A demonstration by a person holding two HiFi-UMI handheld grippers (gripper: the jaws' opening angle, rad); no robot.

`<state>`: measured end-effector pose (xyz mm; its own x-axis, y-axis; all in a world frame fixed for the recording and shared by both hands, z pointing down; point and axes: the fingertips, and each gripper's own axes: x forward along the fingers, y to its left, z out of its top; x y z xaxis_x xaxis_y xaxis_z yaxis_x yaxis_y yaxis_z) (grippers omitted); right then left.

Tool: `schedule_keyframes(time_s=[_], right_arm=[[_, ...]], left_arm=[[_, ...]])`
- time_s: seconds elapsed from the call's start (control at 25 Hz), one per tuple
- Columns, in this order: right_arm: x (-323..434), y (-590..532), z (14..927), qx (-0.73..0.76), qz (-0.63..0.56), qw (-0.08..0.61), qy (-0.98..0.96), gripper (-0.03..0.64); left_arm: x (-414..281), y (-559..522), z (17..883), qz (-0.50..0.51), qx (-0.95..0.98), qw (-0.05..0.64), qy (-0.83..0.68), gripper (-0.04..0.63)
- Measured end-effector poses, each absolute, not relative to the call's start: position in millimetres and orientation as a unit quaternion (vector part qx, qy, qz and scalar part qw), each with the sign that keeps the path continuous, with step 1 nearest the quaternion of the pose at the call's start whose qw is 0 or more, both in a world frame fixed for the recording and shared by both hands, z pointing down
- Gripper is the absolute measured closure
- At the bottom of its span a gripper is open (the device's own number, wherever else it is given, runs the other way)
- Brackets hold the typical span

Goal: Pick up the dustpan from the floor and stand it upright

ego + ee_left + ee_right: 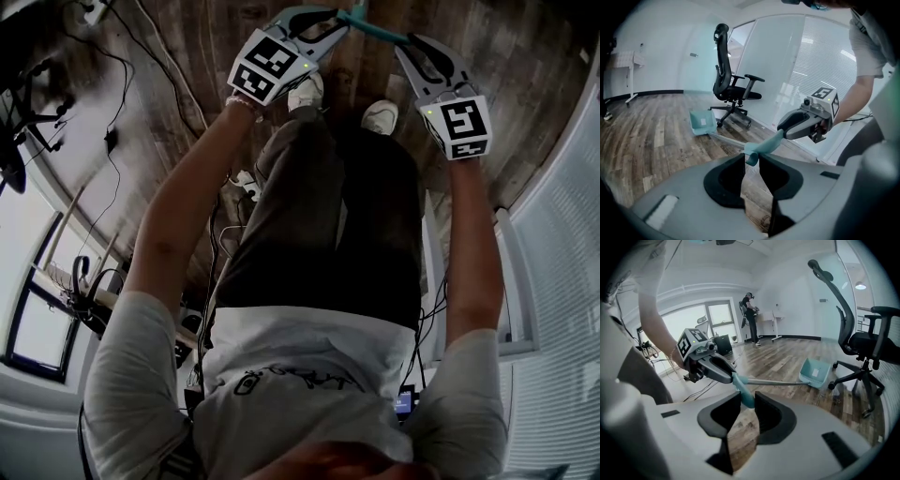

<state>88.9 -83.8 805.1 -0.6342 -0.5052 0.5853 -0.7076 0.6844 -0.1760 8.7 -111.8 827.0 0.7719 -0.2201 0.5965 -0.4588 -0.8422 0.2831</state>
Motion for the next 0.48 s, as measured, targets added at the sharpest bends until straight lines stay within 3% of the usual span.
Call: schedule_keyframes(time_s=[0.48], right_arm=[[81, -72, 715, 0.342, 0.201, 0.239, -0.886, 0.531]], left_arm=[[1, -96, 741, 0.28, 0.916, 0.218, -0.188, 0.514]])
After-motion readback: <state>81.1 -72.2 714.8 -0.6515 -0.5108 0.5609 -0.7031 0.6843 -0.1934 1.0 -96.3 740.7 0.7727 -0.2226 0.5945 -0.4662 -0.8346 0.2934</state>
